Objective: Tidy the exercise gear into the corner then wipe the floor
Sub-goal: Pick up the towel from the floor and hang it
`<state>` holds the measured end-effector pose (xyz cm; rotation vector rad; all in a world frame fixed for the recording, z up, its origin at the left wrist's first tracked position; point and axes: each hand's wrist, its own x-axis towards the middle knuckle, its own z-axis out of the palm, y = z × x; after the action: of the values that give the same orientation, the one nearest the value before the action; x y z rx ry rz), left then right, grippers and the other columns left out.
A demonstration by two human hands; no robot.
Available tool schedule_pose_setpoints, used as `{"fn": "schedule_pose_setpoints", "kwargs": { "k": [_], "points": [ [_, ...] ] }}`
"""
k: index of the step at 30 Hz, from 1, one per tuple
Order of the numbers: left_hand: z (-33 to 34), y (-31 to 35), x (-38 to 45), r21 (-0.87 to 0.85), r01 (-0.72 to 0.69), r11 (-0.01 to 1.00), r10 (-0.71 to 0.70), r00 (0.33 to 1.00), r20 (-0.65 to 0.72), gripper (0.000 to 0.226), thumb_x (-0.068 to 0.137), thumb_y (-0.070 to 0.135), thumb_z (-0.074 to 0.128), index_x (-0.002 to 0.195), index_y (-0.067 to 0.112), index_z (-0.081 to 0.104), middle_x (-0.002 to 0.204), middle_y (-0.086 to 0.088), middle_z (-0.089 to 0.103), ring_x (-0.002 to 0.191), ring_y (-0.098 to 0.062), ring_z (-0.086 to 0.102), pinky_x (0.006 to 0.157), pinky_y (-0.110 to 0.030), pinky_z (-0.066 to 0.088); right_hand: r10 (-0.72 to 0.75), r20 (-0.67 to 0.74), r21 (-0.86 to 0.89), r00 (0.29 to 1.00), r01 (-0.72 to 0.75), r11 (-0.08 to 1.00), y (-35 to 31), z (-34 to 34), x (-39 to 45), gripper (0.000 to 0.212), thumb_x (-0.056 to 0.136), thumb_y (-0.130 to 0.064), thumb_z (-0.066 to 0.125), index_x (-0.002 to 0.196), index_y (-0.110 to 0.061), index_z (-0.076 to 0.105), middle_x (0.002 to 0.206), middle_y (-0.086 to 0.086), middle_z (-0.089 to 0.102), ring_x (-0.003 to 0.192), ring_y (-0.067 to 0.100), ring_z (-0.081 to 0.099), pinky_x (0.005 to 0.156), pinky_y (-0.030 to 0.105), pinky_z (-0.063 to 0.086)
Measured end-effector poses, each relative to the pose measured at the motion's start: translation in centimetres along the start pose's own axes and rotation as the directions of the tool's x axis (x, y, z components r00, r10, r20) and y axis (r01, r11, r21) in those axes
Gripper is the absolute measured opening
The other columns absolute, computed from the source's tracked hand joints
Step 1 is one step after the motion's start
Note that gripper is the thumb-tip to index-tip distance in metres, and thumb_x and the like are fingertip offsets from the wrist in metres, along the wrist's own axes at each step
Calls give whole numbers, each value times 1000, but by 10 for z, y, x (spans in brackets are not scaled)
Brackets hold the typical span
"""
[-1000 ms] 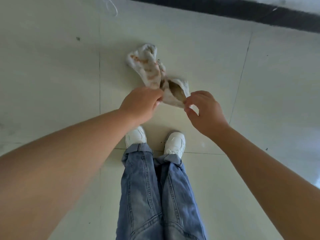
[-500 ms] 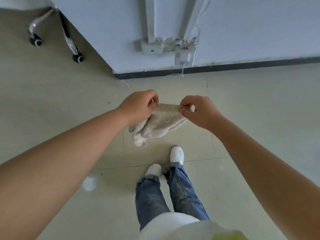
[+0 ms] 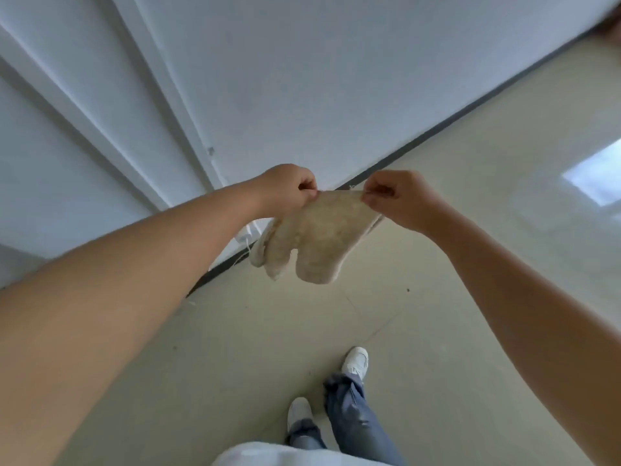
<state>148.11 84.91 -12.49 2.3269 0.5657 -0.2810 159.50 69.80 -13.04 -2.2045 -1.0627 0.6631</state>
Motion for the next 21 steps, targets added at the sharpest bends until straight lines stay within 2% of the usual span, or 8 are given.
{"fn": "schedule_pose_setpoints", "kwargs": {
  "k": [3,6,9,11,13,17,19,21],
  "points": [
    [-4,86,23,26,-141,990,140,990,8,14,98,17,45,90,11,56,68,8,45,65,-10,43,57,-13,32,65,-172,21,983,-62,998,20,-76,-32,11,87,-4,57,88,1,66,62,1,48,55,8,40,53,12,32],
    [0,177,48,69,-268,961,269,963,5,15,97,15,46,87,11,56,66,6,45,60,-6,40,55,-14,31,127,-337,43,933,-119,992,47,-147,-65,15,88,-4,55,91,6,66,74,10,52,68,17,45,48,7,33],
    [11,274,74,101,-358,928,360,933,1,16,96,14,47,85,9,57,74,-2,52,72,-16,46,57,-17,33,193,-479,102,856,-164,981,80,-219,-94,16,88,-2,54,91,8,66,67,6,49,64,14,43,47,3,34],
    [22,340,92,113,-394,912,398,917,-13,16,95,12,46,85,7,57,74,-2,51,75,-16,46,57,-17,34,205,-545,103,813,-178,979,106,-269,-111,17,88,-3,55,93,7,67,71,7,51,64,14,43,48,5,34],
    [33,404,111,84,-410,908,414,909,-39,15,94,10,46,84,6,57,75,-2,51,74,-15,46,57,-16,34,196,-585,73,787,-190,979,132,-321,-128,18,88,-5,55,95,6,67,77,8,53,71,16,46,48,8,30],
    [58,524,145,4,-442,897,442,895,-59,28,91,6,46,65,12,52,71,-1,48,65,-10,44,57,-18,36,184,-659,-11,729,-254,967,179,-427,-164,18,87,-9,54,94,-1,68,62,-4,47,74,16,47,58,24,34],
    [73,581,163,-15,-481,877,477,873,-97,31,90,5,46,60,14,49,67,1,46,61,-8,41,56,-18,35,161,-707,-72,689,-296,953,202,-478,-181,18,87,-11,54,94,-4,69,63,-7,46,78,16,47,67,24,34],
    [89,632,180,-20,-518,855,510,849,-139,33,89,4,46,58,14,49,64,1,46,59,-8,40,54,-19,34,138,-763,-93,632,-318,944,225,-524,-195,17,86,-11,56,93,-6,70,62,-10,44,80,14,45,70,23,32]
  ]
}}
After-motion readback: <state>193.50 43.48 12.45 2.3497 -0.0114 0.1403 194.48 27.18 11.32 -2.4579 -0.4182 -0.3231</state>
